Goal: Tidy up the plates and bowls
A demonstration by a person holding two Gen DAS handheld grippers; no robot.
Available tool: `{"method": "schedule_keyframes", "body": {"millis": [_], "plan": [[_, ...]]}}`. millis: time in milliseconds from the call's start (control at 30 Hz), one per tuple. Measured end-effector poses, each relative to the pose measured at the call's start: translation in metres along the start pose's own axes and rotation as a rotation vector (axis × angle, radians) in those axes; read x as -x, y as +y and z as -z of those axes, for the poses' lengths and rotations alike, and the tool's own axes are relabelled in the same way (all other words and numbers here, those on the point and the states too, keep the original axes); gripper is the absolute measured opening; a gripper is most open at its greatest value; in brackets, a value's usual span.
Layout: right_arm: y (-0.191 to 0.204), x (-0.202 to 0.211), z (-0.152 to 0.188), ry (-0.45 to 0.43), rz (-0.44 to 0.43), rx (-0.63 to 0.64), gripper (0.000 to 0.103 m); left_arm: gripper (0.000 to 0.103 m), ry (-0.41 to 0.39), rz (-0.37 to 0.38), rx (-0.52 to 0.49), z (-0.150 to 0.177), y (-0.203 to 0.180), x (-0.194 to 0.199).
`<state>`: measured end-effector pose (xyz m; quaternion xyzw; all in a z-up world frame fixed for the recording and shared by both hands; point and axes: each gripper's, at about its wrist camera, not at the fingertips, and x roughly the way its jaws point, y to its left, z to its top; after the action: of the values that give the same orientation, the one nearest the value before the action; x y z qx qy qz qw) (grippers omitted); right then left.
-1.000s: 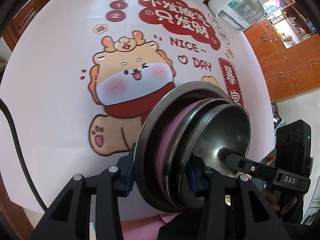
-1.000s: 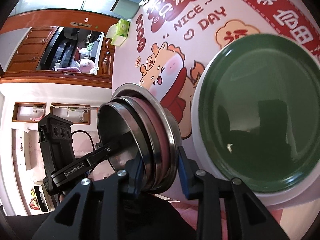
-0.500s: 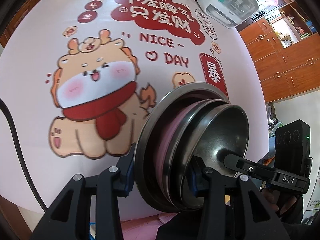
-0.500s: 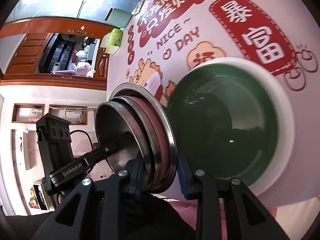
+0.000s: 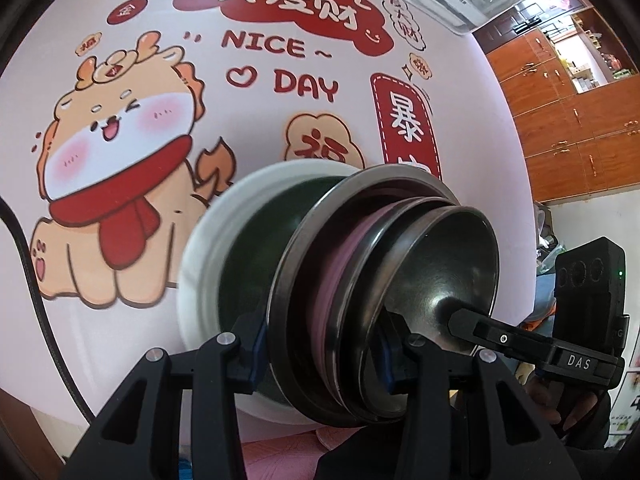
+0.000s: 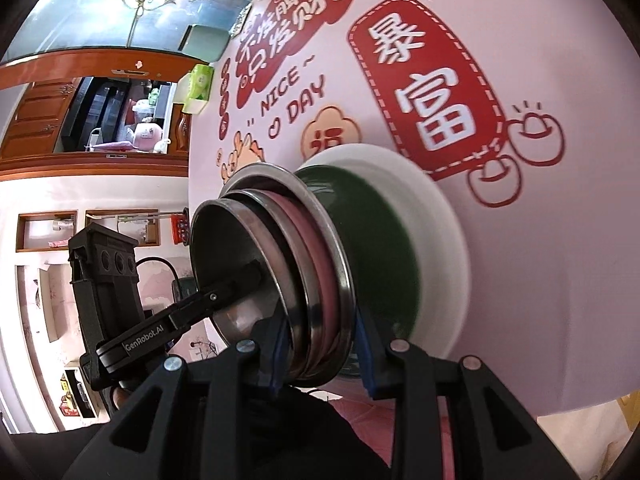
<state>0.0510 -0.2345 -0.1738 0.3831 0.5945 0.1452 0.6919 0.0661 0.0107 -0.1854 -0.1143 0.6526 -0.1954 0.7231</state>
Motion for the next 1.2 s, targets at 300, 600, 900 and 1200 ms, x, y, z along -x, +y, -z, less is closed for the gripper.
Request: {"method": "schedule_keyframes", "body": {"millis": [300,600,900,1200], "plan": [[-0.016,0.003,-0.013,0.053,-0.002,0.018,0.029,0.04,0.006,-0.03,0.052,0.003,-0.011,-0.015],[-0.018,-0.001,-0.023,0.079,0.02,0.04,0.03,0.041,0.022,-0.048,0.092,0.004,-0.011,-0.024],[-0.009,-0.002,-0.018,0.032,0.085,0.043,0.032,0.043,0.048,-0.056,0.03,0.0,-0.013,-0.027],[0.003,0.012,-0.001,-0.11,0.124,0.023,0.056,0.045,0.024,-0.016,-0.05,-0.002,-0.008,-0.009]]}}
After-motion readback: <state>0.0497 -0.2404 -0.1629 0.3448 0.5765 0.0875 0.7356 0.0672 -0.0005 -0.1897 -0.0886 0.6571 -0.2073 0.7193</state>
